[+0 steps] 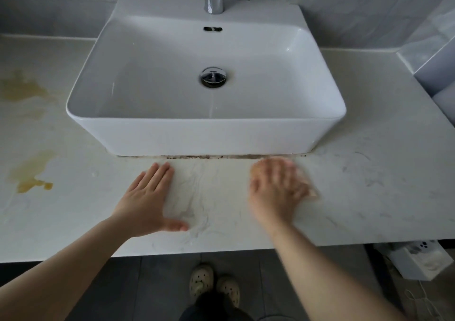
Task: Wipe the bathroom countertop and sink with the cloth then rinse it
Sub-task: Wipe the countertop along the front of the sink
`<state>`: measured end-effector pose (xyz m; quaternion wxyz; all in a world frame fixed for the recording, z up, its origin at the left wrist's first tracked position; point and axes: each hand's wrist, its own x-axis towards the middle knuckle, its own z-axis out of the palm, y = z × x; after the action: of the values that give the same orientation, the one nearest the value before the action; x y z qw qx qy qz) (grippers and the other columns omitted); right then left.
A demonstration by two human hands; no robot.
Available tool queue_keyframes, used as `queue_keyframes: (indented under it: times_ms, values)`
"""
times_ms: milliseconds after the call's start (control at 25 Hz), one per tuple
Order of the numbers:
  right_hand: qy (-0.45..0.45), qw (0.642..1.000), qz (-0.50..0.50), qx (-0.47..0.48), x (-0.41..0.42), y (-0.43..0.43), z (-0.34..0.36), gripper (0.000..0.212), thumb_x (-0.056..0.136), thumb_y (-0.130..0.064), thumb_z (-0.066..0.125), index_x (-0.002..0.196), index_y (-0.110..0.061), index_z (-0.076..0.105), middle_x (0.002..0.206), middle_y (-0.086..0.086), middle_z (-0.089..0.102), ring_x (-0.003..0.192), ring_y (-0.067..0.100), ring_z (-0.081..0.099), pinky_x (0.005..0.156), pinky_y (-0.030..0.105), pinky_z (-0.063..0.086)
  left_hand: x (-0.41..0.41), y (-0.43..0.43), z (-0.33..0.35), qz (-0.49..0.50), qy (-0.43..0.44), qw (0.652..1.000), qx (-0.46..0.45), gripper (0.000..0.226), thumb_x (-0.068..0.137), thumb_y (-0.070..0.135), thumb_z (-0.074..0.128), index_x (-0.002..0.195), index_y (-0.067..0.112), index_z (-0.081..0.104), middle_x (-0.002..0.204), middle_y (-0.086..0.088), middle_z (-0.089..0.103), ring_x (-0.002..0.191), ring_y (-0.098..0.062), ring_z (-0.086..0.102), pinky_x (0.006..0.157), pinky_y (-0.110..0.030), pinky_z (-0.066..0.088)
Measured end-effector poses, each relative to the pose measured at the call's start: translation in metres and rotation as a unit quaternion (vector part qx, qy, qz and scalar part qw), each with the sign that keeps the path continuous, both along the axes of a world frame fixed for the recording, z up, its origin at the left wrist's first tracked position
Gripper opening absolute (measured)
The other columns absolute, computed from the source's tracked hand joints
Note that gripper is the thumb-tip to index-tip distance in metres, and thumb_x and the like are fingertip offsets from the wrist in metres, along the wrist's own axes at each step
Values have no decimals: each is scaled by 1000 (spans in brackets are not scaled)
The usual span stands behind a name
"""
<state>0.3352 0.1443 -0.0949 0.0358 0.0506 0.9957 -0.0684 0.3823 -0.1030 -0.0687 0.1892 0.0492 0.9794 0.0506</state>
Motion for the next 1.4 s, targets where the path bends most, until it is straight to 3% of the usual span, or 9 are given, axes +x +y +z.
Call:
queue_keyframes:
  times_ms: [80,200,440,560,680,840,1080,1280,1400]
  values:
    - [41,985,168,-23,20,-50,0,55,90,-43,21,142,-32,39,155,0,28,144,31,19,105,69,12,-1,1,0,6,4,1000,7,145,33,102,14,142,15,-25,140,9,-37,130,-8,-35,111,-28,-17]
    - [-65,956,284,-36,27,-47,5,65,86,-54,-4,149,-39,6,159,-9,-7,145,21,-14,110,54,-14,-1,1,1,12,3,1000,18,147,32,102,18,145,15,-17,140,11,-33,131,-5,-32,112,-28,-16]
    - [-7,999,-41,10,36,76,-3,57,92,-51,16,146,-37,27,159,-3,15,146,24,6,113,60,7,7,-3,-1,6,19,1000,-4,135,33,101,5,143,28,-22,140,15,-32,131,-6,-29,112,-42,-19]
    - [-27,992,-120,10,54,28,-2,55,95,-47,18,147,-33,27,159,4,15,146,28,6,112,62,7,21,-17,-1,-19,21,1000,9,122,31,99,-6,132,35,-30,140,18,-32,132,-7,-30,111,-42,-20]
    - [48,998,50,-4,78,-87,-3,54,89,-44,26,129,-24,57,140,9,51,132,37,42,105,64,25,25,-49,4,-38,14,999,2,120,30,99,-4,129,38,-31,138,19,-31,131,-8,-32,110,-41,-21]
    - [26,981,190,-11,90,-113,-9,47,94,-42,27,130,-27,55,140,4,51,131,34,44,105,53,27,24,-82,6,-43,17,999,-4,129,28,99,-2,140,38,-22,139,23,-27,139,-12,-23,112,-41,-18]
    - [-34,983,-175,-37,25,-56,0,54,98,-44,18,149,-28,20,159,5,8,146,28,-1,116,51,-2,25,-87,0,-18,27,998,48,149,25,100,5,147,17,-13,154,5,-19,137,-9,-23,111,-29,-14]
    - [-2,975,218,-36,56,-177,-5,56,96,-47,13,147,-30,28,158,-2,14,146,26,5,117,50,0,23,-92,1,-23,16,998,58,153,22,100,7,148,14,-10,155,4,-17,129,0,-25,110,-25,-13]
    - [12,977,211,-15,33,-115,-1,59,92,-46,13,146,-30,30,158,-2,18,146,24,8,115,46,5,23,-92,1,-18,9,998,62,154,21,100,7,148,15,-12,154,6,-19,130,0,-25,111,-25,-13]
